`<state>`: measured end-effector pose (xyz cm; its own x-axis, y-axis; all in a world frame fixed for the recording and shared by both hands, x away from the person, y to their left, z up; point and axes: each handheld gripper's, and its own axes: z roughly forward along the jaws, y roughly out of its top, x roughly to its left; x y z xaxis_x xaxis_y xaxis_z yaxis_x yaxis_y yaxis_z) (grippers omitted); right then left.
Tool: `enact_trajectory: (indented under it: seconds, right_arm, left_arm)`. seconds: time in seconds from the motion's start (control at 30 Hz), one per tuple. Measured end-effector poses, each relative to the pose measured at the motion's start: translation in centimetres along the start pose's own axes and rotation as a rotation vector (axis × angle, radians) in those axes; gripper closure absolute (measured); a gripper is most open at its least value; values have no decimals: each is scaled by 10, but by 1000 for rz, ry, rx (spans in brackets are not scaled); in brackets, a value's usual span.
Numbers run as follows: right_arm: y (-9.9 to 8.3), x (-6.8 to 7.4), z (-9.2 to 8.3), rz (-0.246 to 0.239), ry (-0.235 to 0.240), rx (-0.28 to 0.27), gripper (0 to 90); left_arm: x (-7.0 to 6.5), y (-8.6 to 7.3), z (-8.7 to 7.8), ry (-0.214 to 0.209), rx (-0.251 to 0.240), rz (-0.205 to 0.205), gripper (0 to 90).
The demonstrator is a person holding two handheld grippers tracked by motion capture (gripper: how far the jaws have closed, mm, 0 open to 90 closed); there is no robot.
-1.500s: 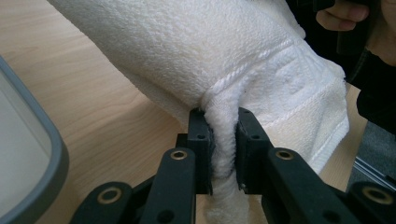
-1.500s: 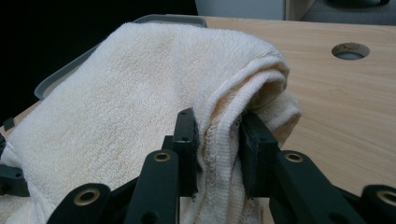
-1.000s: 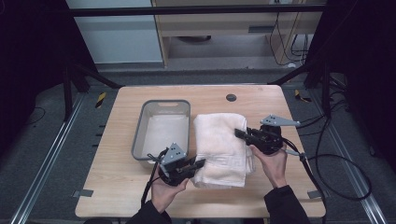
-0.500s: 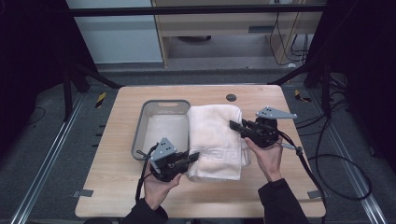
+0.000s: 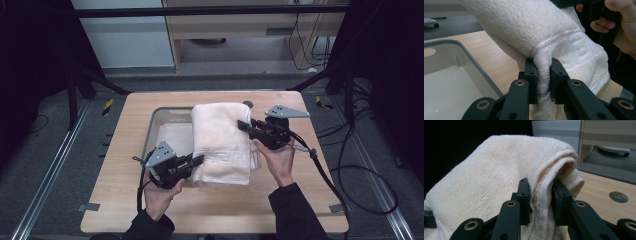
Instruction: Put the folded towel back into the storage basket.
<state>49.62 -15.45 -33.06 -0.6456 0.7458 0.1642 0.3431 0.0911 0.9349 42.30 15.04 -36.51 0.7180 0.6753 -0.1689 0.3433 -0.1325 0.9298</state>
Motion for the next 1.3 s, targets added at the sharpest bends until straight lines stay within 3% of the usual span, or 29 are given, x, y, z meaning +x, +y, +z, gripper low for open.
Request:
enact_trajectory:
  seconds: [0.5,1.3]
  right_arm:
    - [17,12,18,-20,0,-19,715]
    - [53,36,51,-52,30,-33,715]
  left_arm:
    - [15,7,-13,37,-31,-12,781]
    - [40,21,-46,79,-134,-56,783]
